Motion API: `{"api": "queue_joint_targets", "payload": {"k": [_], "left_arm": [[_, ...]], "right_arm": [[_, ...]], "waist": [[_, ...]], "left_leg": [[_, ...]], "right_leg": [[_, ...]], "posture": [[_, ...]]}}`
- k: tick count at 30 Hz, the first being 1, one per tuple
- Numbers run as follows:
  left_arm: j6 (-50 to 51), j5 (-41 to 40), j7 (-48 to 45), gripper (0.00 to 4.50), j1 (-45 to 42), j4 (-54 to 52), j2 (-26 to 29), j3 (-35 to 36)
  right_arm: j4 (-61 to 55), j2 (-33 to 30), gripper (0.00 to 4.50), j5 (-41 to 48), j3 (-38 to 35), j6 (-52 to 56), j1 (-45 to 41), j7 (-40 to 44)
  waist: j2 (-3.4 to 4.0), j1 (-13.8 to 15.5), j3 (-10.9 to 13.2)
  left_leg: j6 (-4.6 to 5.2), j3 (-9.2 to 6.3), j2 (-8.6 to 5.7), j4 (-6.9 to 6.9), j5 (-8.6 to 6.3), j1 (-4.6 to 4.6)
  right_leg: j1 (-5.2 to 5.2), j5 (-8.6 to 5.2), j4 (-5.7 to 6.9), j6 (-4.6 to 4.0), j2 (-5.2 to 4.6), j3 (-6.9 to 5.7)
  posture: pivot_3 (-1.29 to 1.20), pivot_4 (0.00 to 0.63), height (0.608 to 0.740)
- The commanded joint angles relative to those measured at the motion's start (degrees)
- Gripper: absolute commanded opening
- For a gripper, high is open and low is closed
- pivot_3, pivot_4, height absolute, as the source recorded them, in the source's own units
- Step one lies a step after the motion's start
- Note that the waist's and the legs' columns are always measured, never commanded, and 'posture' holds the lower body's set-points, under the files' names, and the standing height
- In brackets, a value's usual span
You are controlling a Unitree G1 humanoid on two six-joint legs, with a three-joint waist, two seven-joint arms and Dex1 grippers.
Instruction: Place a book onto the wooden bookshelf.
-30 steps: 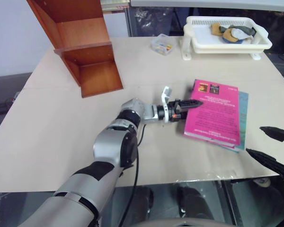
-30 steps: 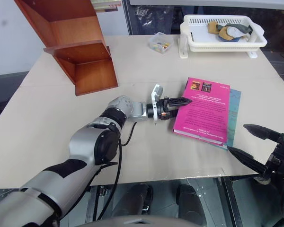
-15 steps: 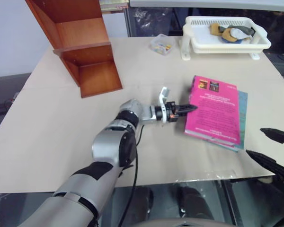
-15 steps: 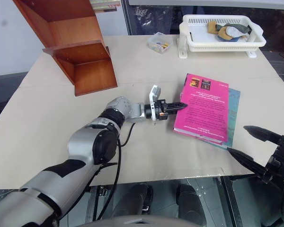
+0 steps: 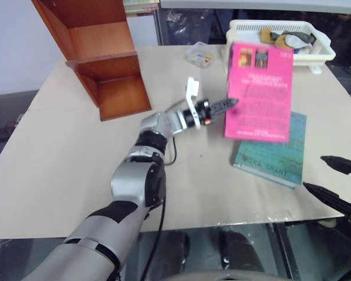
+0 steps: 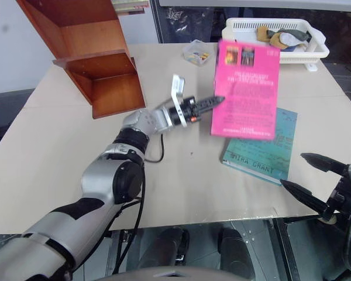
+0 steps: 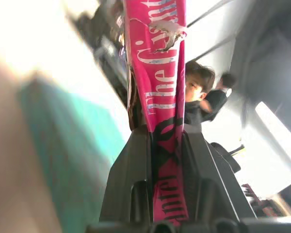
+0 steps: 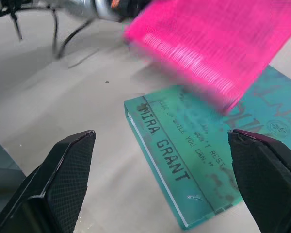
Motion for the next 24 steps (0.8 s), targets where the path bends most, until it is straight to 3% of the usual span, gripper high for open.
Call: {"api": "queue_joint_targets", "payload": {"k": [1, 6, 11, 18, 24], "left_arm": [[-13.1, 4.3, 0.6, 0.31, -0.5, -8.7, -0.7, -4.4], [-33.7, 18.0, 4.2, 0.31, 3.8, -15.9, 1.2, -16.0], [-50.3, 36.4, 16.5, 0.31, 4.0, -16.0, 8.0, -26.7], [-53.5, 51.8, 28.5, 0.31, -2.2, -20.0, 17.8, -31.5], [-51.0, 59.2, 30.4, 0.31, -4.0, -24.3, 23.4, -33.7]], "right_arm": [[0.5, -1.2, 4.5, -0.3, 0.6, -1.1, -1.8, 0.5], [2.6, -1.4, 4.5, 0.1, 1.5, -1.7, -5.0, 1.5], [5.5, -1.3, 4.5, 1.6, 1.2, -2.2, -8.4, 2.5], [15.5, -2.0, 4.5, 6.1, 4.2, -1.1, -18.9, 6.1], [23.8, -3.3, 4.5, 8.7, 7.5, 1.2, -26.0, 11.8]], "waist": [[0.0, 0.0, 0.0], [0.0, 0.1, 0.0], [-0.01, 0.0, 0.0], [-0.09, 0.0, 0.1], [-0.11, 0.1, 0.1]], "left_leg": [[0.0, 0.0, 0.0, 0.0, 0.0, 0.0], [0.02, 0.03, -0.03, -0.01, -0.01, 0.02], [0.09, 0.05, -0.02, -0.02, -0.04, 0.03], [0.31, 0.09, -0.02, -0.02, -0.16, 0.04], [0.35, 0.07, -0.03, -0.02, -0.18, -0.01]], "right_leg": [[0.0, 0.0, 0.0, 0.0, 0.0, 0.0], [0.03, 0.0, -0.05, 0.0, 0.04, 0.01], [0.02, 0.01, -0.05, 0.01, 0.21, 0.06], [0.01, 0.03, -0.04, 0.06, 0.29, 0.08], [0.01, 0.03, -0.14, 0.05, 0.3, 0.02]], "posture": [[0.0, 0.15, 0.74], [0.0, 0.15, 0.74], [0.0, 0.15, 0.74], [0.0, 0.15, 0.74], [0.0, 0.15, 0.74]]}}
